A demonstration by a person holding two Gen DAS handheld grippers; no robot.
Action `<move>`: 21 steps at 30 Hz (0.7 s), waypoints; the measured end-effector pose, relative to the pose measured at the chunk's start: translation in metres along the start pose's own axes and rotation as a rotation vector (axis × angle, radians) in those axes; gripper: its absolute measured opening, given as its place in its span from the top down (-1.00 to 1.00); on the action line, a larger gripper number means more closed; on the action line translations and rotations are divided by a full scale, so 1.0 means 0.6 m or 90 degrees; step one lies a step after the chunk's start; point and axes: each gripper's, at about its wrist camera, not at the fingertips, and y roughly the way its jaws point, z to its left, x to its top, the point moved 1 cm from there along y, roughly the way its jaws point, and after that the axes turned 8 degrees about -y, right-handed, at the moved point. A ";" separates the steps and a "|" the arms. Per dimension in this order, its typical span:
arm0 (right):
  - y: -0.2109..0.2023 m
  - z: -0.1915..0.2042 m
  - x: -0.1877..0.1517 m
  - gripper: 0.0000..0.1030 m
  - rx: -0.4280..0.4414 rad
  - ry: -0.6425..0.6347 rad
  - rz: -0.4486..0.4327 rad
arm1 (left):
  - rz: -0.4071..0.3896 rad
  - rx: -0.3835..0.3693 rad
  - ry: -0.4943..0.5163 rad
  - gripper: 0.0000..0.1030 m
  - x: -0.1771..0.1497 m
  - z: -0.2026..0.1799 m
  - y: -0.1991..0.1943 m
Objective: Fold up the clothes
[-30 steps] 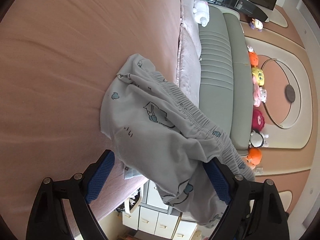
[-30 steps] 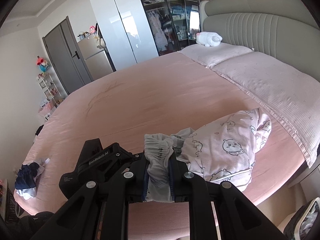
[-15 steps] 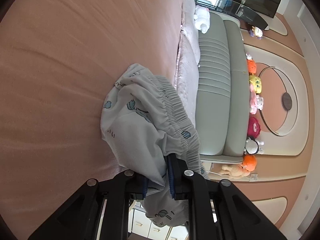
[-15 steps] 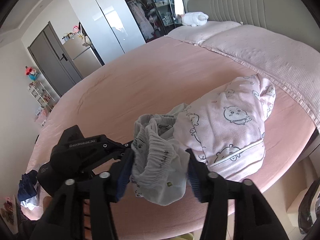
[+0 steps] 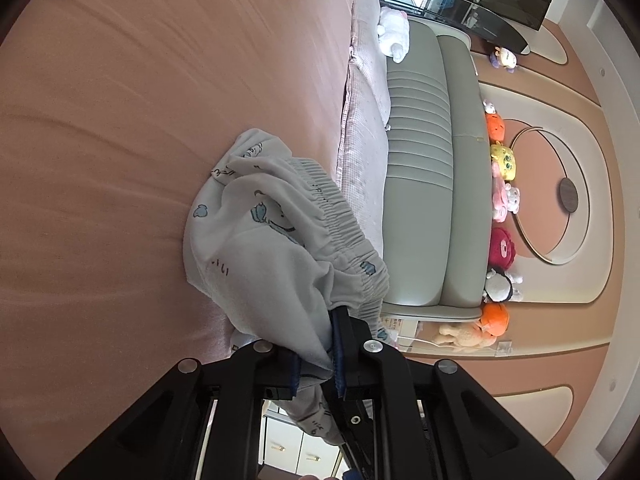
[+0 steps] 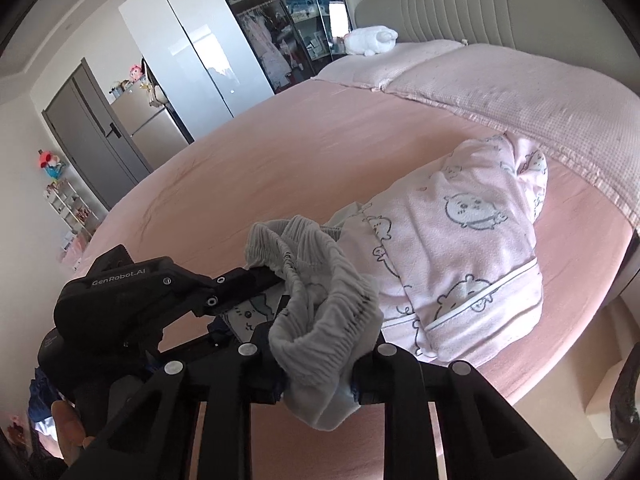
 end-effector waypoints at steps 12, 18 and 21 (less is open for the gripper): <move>-0.040 0.073 0.018 0.66 0.034 -0.043 -0.031 | -0.011 -0.094 -0.007 0.80 -0.028 -0.022 -0.047; -0.067 0.118 0.022 0.67 0.033 -0.090 -0.039 | -0.021 -0.110 0.013 0.85 -0.045 -0.044 -0.069; -0.083 0.129 0.024 0.68 0.035 -0.096 -0.044 | -0.022 -0.133 -0.001 0.86 -0.054 -0.046 -0.079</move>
